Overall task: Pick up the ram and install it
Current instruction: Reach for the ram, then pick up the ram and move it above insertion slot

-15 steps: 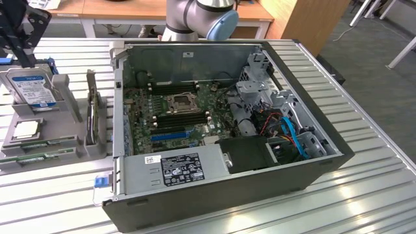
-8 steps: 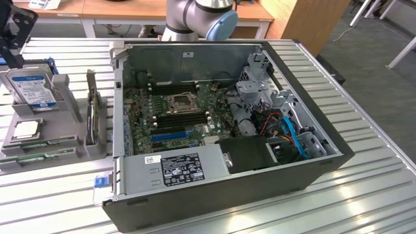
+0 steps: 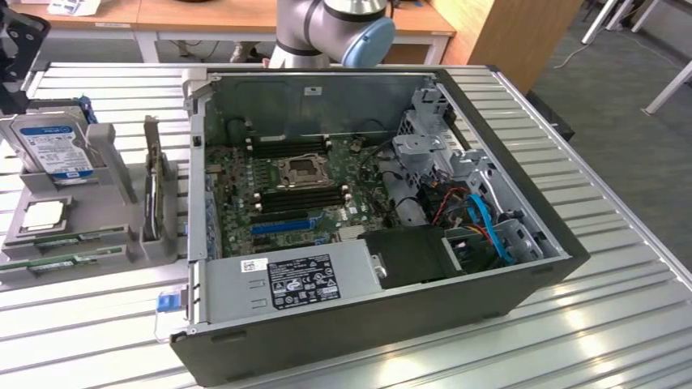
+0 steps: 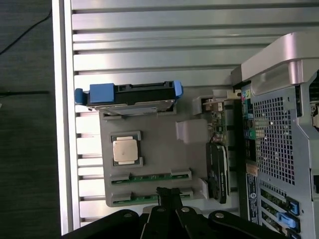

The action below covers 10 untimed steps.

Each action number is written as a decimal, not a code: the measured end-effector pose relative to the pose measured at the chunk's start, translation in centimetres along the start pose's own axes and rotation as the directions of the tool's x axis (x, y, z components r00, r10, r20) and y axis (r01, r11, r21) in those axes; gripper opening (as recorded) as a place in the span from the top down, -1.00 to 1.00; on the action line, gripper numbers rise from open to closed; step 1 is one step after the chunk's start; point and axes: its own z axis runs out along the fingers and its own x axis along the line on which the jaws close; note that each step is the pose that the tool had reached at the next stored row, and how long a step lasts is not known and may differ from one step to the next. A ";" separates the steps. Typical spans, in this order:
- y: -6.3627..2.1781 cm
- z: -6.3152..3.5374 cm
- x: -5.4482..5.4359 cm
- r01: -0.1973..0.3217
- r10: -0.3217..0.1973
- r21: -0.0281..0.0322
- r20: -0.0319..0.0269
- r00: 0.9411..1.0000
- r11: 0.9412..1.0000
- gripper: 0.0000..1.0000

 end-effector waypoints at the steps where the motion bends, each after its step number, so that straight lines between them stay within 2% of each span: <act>1: -0.01 0.00 0.2 0.000 0.000 0.000 0.000 1.000 1.000 0.80; 3: -0.04 0.00 0.5 0.000 0.000 0.000 0.000 1.000 1.000 0.80; 10: -0.04 0.00 0.5 0.000 0.000 0.000 0.000 1.000 1.000 0.80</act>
